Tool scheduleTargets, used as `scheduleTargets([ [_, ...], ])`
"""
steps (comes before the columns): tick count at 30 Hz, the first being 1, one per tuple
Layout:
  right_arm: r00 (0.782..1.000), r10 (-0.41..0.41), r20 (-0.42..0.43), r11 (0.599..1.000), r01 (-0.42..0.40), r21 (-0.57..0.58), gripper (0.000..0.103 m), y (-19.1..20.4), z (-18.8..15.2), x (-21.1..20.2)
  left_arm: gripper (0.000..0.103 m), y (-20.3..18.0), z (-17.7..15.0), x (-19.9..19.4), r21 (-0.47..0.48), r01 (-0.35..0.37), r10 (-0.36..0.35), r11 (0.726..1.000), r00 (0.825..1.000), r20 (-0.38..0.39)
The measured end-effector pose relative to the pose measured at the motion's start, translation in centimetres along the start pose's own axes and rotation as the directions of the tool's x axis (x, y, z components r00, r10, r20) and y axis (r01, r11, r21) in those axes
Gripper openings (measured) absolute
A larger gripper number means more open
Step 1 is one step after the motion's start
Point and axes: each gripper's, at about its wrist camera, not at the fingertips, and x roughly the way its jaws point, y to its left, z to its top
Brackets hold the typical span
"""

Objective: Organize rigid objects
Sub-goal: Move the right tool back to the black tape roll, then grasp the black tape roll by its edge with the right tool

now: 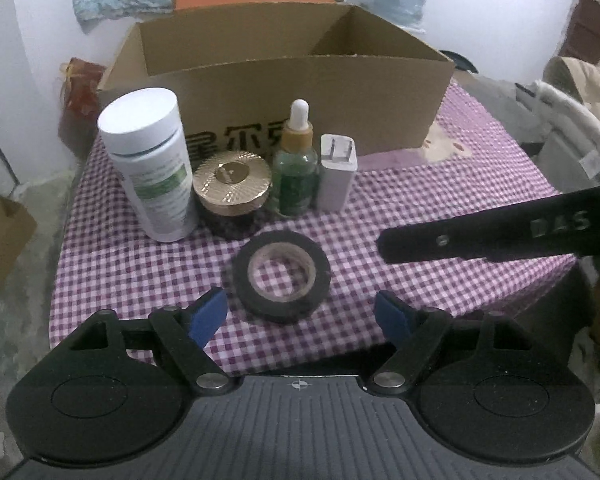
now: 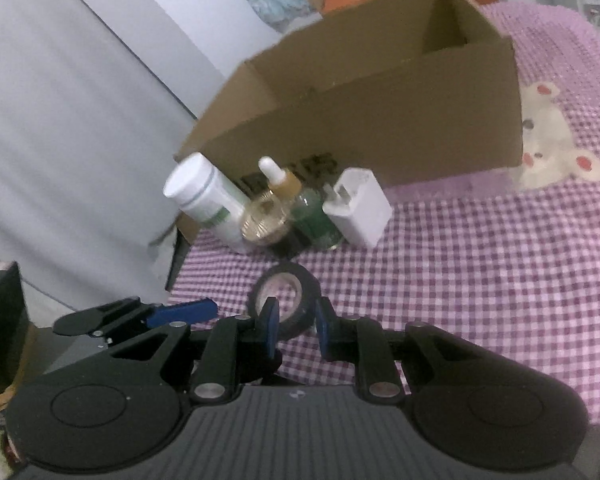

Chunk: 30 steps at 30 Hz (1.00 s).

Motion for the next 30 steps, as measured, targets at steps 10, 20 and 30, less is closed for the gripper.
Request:
scheduleTargets([
  [10,0.999,-0.001,-0.055,1.000,0.000,-0.019,0.022,0.5,0.0,3.1,0.083,-0.1,-0.9,2.3,0.037,-0.027,0.029,0.999,0.999,-0.043],
  [20,0.993,-0.024,-0.113,0.998,0.016,-0.065,0.022,0.7,1.3,6.3,0.079,0.1,-0.4,3.6,0.051,-0.055,0.057,0.997,0.998,-0.039],
  [30,0.994,-0.044,-0.104,0.995,0.035,-0.092,0.022,0.4,1.4,6.3,0.066,-0.4,0.6,4.1,0.058,-0.041,0.043,0.997,0.999,-0.027],
])
